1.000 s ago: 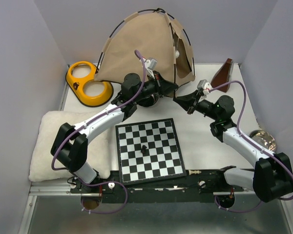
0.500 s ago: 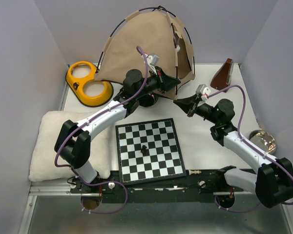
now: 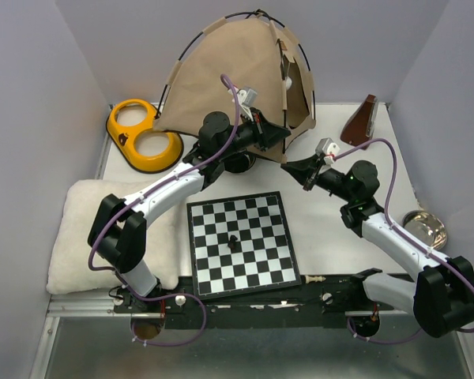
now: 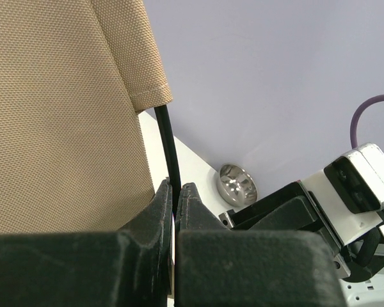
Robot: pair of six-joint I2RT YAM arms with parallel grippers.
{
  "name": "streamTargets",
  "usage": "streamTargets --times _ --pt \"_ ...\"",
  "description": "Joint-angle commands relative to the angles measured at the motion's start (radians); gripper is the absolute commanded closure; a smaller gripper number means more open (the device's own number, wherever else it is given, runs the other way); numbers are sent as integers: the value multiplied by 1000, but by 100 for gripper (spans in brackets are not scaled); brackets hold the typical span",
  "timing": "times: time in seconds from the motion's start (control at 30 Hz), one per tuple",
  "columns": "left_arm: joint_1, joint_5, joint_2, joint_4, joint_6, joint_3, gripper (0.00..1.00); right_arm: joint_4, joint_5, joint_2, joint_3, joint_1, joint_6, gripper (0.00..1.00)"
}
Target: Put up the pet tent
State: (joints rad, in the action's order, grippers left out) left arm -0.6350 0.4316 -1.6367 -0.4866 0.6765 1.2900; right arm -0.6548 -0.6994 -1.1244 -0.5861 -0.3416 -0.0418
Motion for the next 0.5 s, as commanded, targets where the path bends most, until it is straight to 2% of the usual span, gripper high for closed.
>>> streamTargets --times 0.0,0.47 --pt "43 -111 14 -89 -64 34 100 66 -61 12 22 -20 -13 99" --pt "8 -86 40 -76 -94 -49 100 60 -55 -2 -6 -20 -7 99"
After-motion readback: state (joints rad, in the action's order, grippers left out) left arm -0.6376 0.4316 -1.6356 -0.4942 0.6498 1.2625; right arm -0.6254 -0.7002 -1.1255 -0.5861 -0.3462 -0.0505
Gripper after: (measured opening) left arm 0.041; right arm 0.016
